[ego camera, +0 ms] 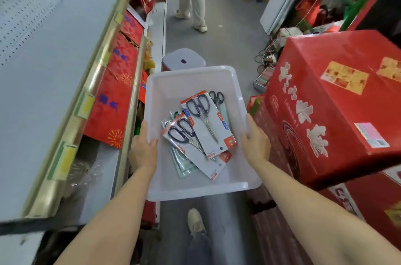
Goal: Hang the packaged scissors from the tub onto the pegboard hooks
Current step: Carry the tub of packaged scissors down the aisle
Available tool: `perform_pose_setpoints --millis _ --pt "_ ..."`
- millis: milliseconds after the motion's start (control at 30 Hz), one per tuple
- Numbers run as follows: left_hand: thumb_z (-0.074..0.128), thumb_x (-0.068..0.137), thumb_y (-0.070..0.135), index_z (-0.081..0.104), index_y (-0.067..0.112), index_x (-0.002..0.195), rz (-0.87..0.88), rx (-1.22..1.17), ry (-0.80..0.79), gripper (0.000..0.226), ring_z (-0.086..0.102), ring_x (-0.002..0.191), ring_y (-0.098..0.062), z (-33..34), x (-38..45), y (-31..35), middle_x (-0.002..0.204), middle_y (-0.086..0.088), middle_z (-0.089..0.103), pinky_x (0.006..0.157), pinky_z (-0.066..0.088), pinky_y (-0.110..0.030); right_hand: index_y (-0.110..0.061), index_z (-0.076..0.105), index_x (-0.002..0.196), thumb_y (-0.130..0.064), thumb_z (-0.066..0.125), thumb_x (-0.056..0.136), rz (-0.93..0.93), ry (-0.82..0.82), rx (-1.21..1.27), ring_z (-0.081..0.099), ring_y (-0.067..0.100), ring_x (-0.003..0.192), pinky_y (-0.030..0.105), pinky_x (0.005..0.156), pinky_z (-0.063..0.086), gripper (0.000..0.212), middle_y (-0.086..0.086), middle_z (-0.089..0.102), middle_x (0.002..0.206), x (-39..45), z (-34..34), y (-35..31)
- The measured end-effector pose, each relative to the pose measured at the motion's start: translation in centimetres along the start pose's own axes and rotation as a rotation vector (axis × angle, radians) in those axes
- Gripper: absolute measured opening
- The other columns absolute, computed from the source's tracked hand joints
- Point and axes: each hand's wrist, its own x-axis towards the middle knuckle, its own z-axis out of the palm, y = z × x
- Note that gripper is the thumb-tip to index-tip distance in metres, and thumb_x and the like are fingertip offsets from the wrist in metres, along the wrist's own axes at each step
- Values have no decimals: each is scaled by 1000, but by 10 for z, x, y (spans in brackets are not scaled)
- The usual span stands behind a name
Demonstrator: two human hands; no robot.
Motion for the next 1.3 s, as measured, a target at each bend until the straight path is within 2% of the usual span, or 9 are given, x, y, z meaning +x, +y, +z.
perform_pose_setpoints --millis 167,367,500,667,800,1000,1100,1300 --pt "61 93 20 29 32 152 10 13 -28 69 58 104 -44 18 107 25 116 -27 57 87 45 -44 -32 27 151 -23 50 95 11 -45 -44 58 33 109 41 86 46 61 10 62 119 103 38 -37" --pt "61 93 19 29 30 153 21 27 -29 68 56 111 -41 53 216 61 133 -22 53 92 43 -43 -32 26 152 -28 50 97 58 -41 -59 58 33 107 41 86 46 60 10 61 119 212 71 -63" --pt "60 94 22 30 30 152 12 32 -27 66 56 109 -41 89 285 88 130 -22 54 91 43 -42 -35 21 152 -32 50 98 75 -70 -52 60 25 100 44 86 51 61 5 62 113 297 95 -76" --pt "57 95 28 26 35 152 -28 41 -35 65 56 109 -42 128 372 110 129 -21 55 90 45 -46 -36 22 152 -30 49 99 90 -107 -47 57 28 105 42 90 46 60 5 60 117 388 118 -93" --pt "60 94 25 29 32 152 -19 15 -11 66 56 112 -41 152 428 126 126 -21 58 93 45 -46 -33 22 153 -28 47 100 83 -132 -67 52 24 89 37 81 43 59 7 59 110 451 136 -108" --pt "62 93 19 33 28 151 -38 -18 -40 66 57 109 -39 193 523 129 122 -23 59 92 44 -41 -33 22 152 -27 47 100 116 -147 -63 50 20 81 37 78 47 58 5 58 102 535 190 -129" --pt "63 93 16 34 31 150 -55 -47 -58 67 59 103 -38 217 570 125 115 -21 60 88 47 -42 -35 21 152 -29 47 100 148 -148 -77 52 21 79 36 76 46 59 4 57 99 570 225 -132" --pt "65 91 19 37 31 149 -69 15 -56 66 61 98 -40 271 653 107 111 -21 62 82 49 -43 -35 20 152 -30 46 101 193 -158 -93 50 17 74 30 69 37 58 -1 52 92 638 297 -134"
